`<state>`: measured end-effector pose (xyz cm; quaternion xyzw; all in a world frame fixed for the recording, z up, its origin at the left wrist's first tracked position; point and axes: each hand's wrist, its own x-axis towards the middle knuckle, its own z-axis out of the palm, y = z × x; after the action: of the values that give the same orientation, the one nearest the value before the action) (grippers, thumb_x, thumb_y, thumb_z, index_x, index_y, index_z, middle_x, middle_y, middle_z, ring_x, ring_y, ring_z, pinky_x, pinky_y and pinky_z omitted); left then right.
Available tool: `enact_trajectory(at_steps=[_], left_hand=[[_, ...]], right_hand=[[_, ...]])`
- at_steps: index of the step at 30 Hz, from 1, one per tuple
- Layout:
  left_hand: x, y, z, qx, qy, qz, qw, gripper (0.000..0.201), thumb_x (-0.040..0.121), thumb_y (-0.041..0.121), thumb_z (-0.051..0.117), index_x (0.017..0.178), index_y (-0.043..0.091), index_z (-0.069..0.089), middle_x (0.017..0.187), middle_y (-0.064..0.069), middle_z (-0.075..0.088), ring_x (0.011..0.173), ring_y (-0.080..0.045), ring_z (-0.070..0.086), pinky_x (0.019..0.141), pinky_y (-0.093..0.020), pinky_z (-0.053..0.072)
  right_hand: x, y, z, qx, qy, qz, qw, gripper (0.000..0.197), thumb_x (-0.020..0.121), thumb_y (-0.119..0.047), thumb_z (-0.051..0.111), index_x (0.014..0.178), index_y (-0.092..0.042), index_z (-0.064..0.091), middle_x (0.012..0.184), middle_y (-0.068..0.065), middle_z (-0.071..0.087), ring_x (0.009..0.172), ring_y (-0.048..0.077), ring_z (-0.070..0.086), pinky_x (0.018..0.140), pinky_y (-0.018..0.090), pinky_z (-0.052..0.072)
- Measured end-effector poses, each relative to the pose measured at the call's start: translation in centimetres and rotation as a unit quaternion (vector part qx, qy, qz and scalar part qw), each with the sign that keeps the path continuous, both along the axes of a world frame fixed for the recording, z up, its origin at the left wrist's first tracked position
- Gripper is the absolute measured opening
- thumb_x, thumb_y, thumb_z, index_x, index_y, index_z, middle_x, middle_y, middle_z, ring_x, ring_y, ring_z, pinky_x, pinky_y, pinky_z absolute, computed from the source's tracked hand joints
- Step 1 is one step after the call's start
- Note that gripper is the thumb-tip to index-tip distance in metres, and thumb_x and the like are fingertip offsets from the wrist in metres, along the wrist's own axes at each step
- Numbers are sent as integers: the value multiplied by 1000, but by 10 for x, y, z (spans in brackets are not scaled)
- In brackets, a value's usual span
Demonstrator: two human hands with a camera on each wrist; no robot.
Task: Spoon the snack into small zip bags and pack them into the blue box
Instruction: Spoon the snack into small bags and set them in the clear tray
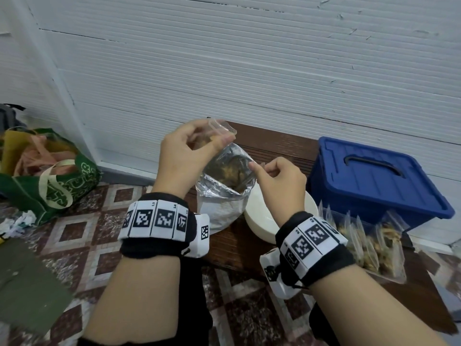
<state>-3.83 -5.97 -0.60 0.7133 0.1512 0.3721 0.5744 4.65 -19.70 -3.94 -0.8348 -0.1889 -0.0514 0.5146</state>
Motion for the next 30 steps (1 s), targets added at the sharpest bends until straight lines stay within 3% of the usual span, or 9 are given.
enact_trajectory(at_steps=[4, 10, 13, 15, 17, 22, 25, 28, 30], left_hand=[[5, -10, 4, 7, -1, -20, 1000, 23, 73, 32, 81, 94, 32, 72, 91, 14, 74, 92, 0, 67, 77, -16, 52], [20, -51, 13, 11, -20, -103, 994, 23, 74, 27, 81, 94, 31, 71, 92, 15, 74, 91, 1, 67, 81, -18, 52], [30, -82, 12, -1, -48, -164, 985, 27, 76, 15, 80, 100, 19, 71, 94, 10, 74, 89, 1, 66, 78, -12, 47], [36, -100, 9, -1, -51, -195, 980, 30, 76, 9, 79, 104, 16, 70, 92, 13, 72, 87, 7, 65, 77, -8, 46], [41, -114, 3, -5, -45, -217, 975, 32, 76, 5, 78, 106, 15, 68, 92, 17, 69, 85, 10, 64, 76, -6, 45], [53, -138, -18, -46, -5, -256, 965, 33, 79, 1, 74, 108, 13, 66, 96, 9, 70, 85, 8, 65, 77, -7, 45], [59, -142, -32, -31, 34, -266, 963, 32, 80, 9, 75, 106, 26, 66, 96, 16, 71, 91, 6, 64, 81, -14, 47], [64, -144, -46, -4, 70, -265, 962, 37, 79, 21, 78, 108, 41, 64, 106, 17, 72, 107, -2, 63, 99, -37, 46], [66, -147, -52, 2, 85, -279, 957, 42, 78, 23, 79, 110, 44, 62, 112, 16, 70, 112, -1, 60, 103, -38, 43]], right_hand=[[1, -5, 8, 5, 14, 11, 1000, 29, 82, -40, 71, 68, -18, 58, 64, -12, 55, 60, -9, 50, 55, 3, 36], [9, -39, 23, 120, 31, -16, 992, 35, 93, -42, 53, 76, -16, 67, 68, -6, 66, 68, 8, 59, 68, 22, 45], [8, -64, 34, 207, 54, -16, 977, 32, 95, -34, 53, 70, -19, 67, 55, -13, 60, 56, 1, 52, 57, 17, 41], [9, -81, 37, 254, 68, 0, 965, 32, 95, -28, 55, 69, -15, 67, 60, -6, 62, 53, 5, 50, 52, 19, 39], [8, -97, 37, 269, 77, 8, 960, 32, 94, -25, 55, 68, -10, 66, 64, 4, 60, 54, 11, 48, 51, 22, 38], [11, -125, 23, 241, 90, 11, 966, 30, 92, -17, 58, 64, -12, 67, 54, -6, 59, 51, 5, 50, 51, 18, 38], [16, -136, 18, 185, 100, 3, 978, 27, 90, -13, 59, 64, -12, 66, 48, -10, 55, 51, 2, 50, 54, 18, 38], [19, -144, 17, 158, 122, 1, 980, 24, 88, -11, 60, 65, -9, 67, 45, -11, 54, 49, -1, 50, 53, 15, 38], [21, -149, 16, 155, 137, -6, 978, 24, 87, -9, 60, 64, -9, 68, 47, -10, 56, 48, -3, 51, 51, 11, 39]])
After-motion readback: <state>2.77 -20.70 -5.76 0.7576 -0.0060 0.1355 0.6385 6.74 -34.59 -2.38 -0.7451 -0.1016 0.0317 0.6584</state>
